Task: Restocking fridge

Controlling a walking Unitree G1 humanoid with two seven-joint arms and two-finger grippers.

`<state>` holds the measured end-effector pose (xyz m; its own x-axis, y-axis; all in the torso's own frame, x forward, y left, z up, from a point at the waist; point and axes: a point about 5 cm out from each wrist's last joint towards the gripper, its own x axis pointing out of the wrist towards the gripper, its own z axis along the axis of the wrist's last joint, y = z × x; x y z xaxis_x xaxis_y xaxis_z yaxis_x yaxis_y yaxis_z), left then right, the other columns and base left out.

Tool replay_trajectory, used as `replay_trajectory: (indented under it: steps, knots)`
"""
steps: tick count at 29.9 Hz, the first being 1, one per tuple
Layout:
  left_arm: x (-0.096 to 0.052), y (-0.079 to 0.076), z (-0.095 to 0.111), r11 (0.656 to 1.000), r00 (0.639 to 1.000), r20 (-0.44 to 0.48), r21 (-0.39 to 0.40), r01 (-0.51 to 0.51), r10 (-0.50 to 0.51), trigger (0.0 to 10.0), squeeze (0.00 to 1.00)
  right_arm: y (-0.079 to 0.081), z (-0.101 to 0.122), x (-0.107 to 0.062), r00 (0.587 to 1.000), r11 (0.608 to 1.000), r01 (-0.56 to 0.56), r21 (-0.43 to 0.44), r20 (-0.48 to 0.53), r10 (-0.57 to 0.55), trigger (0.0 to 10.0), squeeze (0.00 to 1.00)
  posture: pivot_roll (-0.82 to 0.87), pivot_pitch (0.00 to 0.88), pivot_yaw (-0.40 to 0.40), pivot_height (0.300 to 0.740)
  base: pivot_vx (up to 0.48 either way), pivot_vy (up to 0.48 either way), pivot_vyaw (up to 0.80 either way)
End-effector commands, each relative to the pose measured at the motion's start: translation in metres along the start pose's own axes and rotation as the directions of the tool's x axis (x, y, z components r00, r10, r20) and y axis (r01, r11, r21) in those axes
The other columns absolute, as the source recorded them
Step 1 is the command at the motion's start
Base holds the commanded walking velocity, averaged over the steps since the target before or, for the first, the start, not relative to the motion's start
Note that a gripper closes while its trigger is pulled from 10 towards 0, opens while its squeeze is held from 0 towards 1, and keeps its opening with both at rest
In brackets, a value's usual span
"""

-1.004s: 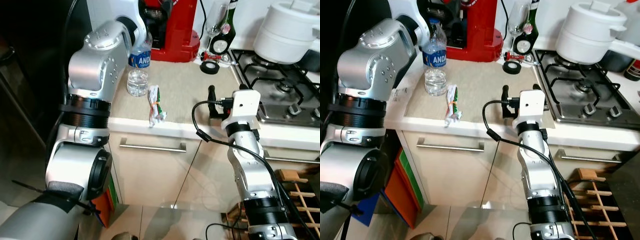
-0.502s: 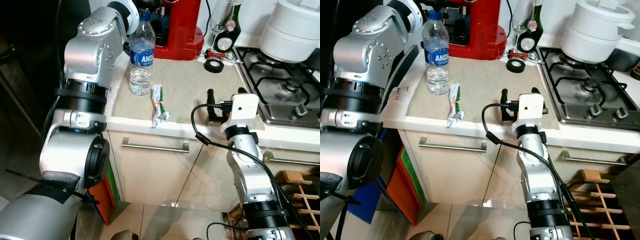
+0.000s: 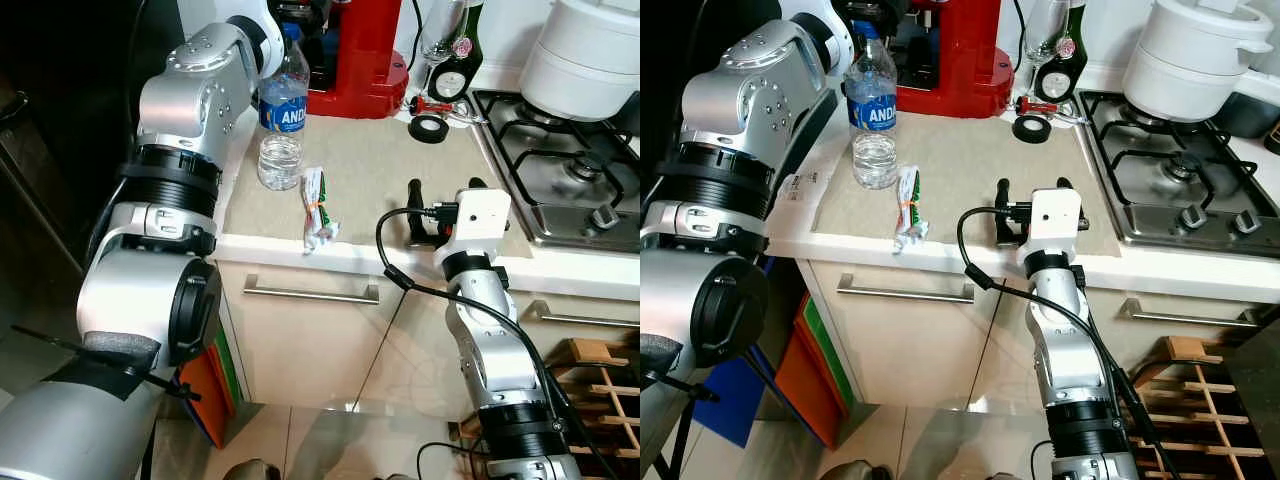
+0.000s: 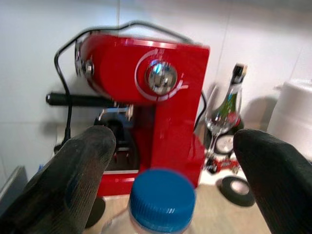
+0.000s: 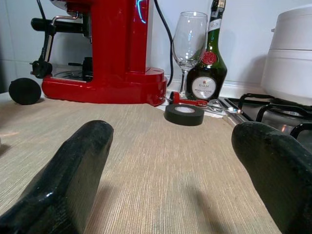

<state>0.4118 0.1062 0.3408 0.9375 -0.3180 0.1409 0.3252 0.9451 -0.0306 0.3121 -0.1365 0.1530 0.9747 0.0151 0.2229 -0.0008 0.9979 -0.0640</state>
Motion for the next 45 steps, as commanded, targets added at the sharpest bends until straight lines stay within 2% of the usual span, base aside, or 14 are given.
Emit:
replay_trajectory:
  steps: [1,10,11,12,13,25,30,33,34,37,45]
  knots:
    - [0.002,-0.002,0.006,1.0,1.0,0.006,0.023,0.007,-0.007,10.0,0.0,-0.003,0.004,0.0,1.0,1.0,0.017,-0.001,0.009,-0.017,10.0,0.0,-0.03,0.0,0.024,0.74,0.0,0.0,0.0]
    - [0.004,0.002,-0.003,1.0,0.999,-0.042,0.012,-0.008,0.009,9.8,0.0,-0.002,0.004,0.001,1.0,1.0,0.022,0.0,0.007,-0.022,10.0,0.0,-0.03,0.0,0.028,0.74,0.0,0.0,0.0]
    - [0.004,0.003,-0.004,1.0,0.999,-0.044,0.012,-0.01,0.01,4.8,0.0,-0.002,0.004,0.001,1.0,1.0,0.022,0.0,0.006,-0.022,10.0,0.0,-0.03,0.0,0.028,0.74,0.0,0.0,0.0]
    - [0.005,0.003,-0.004,1.0,0.999,-0.045,0.013,-0.011,0.011,4.8,0.0,-0.002,0.004,0.001,1.0,1.0,0.022,0.001,0.005,-0.022,10.0,0.0,-0.03,0.0,0.028,0.74,0.0,0.0,0.0]
    - [0.005,0.004,-0.004,1.0,0.999,-0.039,0.015,-0.023,0.023,0.0,0.0,-0.002,0.004,0.001,1.0,1.0,0.022,0.001,0.005,-0.022,10.0,0.0,-0.03,0.0,0.029,0.74,0.0,0.0,0.0]
    - [0.005,0.011,-0.009,0.998,0.997,-0.053,0.034,-0.053,0.055,0.0,0.0,0.001,0.004,0.003,1.0,1.0,0.02,0.006,0.006,-0.02,10.0,0.0,-0.01,0.0,0.033,0.74,0.0,0.0,0.0]
    - [0.005,0.009,-0.001,0.997,0.999,0.002,0.061,-0.037,0.037,0.0,0.0,0.003,0.003,0.003,1.0,1.0,0.016,0.011,0.004,-0.016,10.0,0.0,-0.01,0.0,0.034,0.74,0.0,0.0,0.0]
    - [0.004,0.004,0.008,0.998,0.998,0.056,0.067,-0.014,0.01,0.0,0.0,0.003,0.003,0.003,1.0,1.0,0.016,0.013,0.004,-0.016,10.0,0.0,-0.01,0.0,0.035,0.74,0.0,0.0,0.0]
    - [0.002,0.0,0.018,0.997,0.994,0.108,0.079,0.008,-0.017,0.0,0.0,0.003,0.003,0.003,1.0,1.0,0.018,0.014,0.005,-0.018,10.0,0.0,-0.01,0.0,0.034,0.74,0.0,0.0,0.0]
    - [-0.001,-0.004,0.026,0.996,0.988,0.148,0.081,0.033,-0.045,0.0,0.0,0.003,0.002,0.003,1.0,1.0,0.019,0.014,0.003,-0.019,10.0,0.0,0.0,0.0,0.031,0.74,0.0,0.0,0.0]
    - [-0.006,-0.003,0.04,0.993,0.971,0.228,0.104,0.048,-0.071,0.0,0.0,0.003,0.001,0.004,1.0,1.0,0.02,0.01,0.0,-0.02,10.0,0.0,-0.01,0.0,0.031,0.74,0.0,0.0,0.0]
